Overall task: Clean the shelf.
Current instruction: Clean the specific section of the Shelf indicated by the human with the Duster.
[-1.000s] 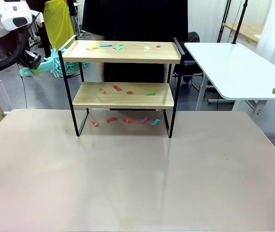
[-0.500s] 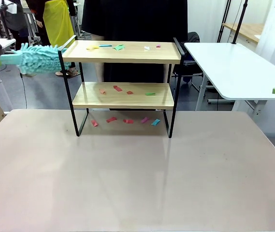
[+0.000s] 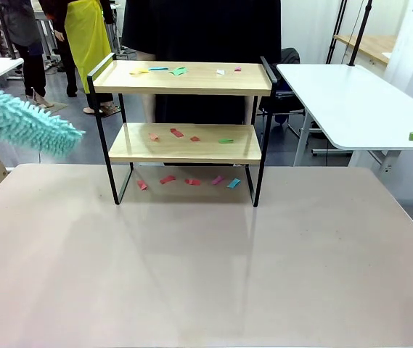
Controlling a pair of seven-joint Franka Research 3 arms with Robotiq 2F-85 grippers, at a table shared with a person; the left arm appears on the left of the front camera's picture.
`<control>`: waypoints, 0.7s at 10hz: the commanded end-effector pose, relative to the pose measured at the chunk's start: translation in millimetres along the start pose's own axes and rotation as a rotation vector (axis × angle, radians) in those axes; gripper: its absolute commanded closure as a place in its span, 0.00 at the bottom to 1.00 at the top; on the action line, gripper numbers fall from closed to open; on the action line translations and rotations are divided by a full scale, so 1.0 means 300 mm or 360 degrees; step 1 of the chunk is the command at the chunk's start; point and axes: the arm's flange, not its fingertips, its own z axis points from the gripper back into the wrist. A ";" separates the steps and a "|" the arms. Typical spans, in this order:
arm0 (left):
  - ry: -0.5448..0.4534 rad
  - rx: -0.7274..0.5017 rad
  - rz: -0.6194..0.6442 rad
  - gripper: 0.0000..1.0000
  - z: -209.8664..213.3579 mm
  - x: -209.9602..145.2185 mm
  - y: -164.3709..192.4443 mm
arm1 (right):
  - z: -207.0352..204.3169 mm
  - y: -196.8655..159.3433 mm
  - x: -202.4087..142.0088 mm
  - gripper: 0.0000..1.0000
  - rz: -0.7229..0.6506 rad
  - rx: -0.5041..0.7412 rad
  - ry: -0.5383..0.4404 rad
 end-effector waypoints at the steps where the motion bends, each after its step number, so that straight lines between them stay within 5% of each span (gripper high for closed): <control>1: 0.0087 0.0030 -0.0496 0.87 0.076 -0.030 -0.028 | -0.010 0.005 0.029 0.00 -0.0011 -0.0015 0.0018; 4: 0.0272 -0.0123 -0.1148 0.87 0.088 -0.028 -0.151 | -0.010 0.005 0.029 0.00 -0.0011 -0.0015 0.0018; 7: 0.0286 -0.0173 -0.1384 0.87 0.086 -0.007 -0.213 | -0.010 0.005 0.029 0.00 -0.0011 -0.0015 0.0018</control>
